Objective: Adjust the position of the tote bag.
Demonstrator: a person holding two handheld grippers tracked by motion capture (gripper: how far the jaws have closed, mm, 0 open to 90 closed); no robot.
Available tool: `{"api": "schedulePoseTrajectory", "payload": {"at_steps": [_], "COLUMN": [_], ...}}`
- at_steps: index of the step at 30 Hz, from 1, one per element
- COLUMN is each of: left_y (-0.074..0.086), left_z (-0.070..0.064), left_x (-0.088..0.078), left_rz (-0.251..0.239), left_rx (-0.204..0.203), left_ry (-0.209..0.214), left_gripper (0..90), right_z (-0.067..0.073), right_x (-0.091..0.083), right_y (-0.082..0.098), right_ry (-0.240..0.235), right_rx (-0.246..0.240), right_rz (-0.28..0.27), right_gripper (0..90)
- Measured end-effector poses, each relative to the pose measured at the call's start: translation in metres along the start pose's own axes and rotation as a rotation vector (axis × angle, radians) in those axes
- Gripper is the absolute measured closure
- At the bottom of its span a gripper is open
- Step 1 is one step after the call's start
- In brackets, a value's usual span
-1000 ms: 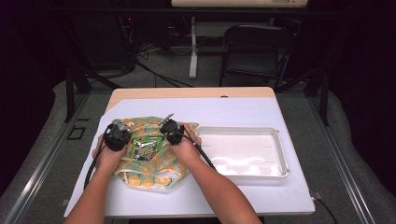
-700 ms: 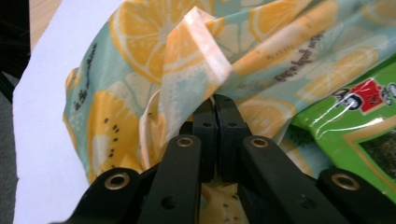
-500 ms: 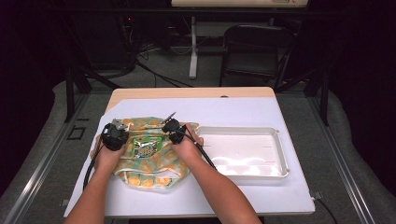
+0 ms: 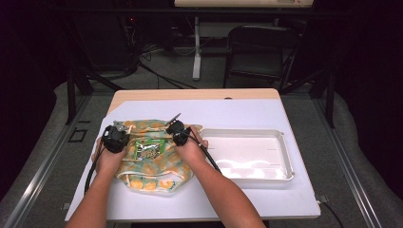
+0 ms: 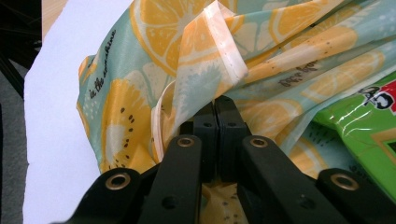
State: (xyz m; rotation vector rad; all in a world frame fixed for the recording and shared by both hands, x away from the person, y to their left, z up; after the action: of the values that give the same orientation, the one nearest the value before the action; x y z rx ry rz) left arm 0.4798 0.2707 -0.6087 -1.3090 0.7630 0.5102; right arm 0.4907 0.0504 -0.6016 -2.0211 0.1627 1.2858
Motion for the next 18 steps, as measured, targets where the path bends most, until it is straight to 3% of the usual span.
{"api": "schedulePoseTrajectory", "payload": {"at_steps": [6,10,14,18], "left_y": [-0.005,-0.011,-0.020,-0.026], "left_z": [0.000,0.000,0.003,0.007], "left_x": [-0.010,-0.025,-0.044,-0.059], "left_rz": [-0.038,-0.095,-0.176,-0.230], "left_rx": [-0.022,-0.040,-0.090,-0.155], "left_ry": [0.035,0.074,0.110,0.151], "left_gripper": [79.6,71.3,63.1,62.2], "right_z": [-0.001,-0.001,-0.001,-0.001], "right_x": [0.000,0.000,0.000,0.000], "right_y": [0.000,0.000,0.000,0.000], "right_ry": [-0.011,-0.008,-0.007,-0.007], "right_rx": [0.010,0.009,0.001,0.002], "right_rz": [0.003,0.003,0.011,0.012], "right_gripper": [89.8,89.8,89.8,89.7]}}
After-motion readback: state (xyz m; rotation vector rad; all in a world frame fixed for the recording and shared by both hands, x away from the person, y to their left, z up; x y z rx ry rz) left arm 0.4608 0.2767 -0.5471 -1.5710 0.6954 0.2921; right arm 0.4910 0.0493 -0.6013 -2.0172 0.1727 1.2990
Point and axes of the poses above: each handheld gripper's, and its own axes: x roughly forward along the jaws, y roughly out of its underside, z roughly to its left, the point moved 7 cm from there along x, roughly forward along the jaws, and after that the axes turned 13 degrees about -x, right-handed, at the moved point
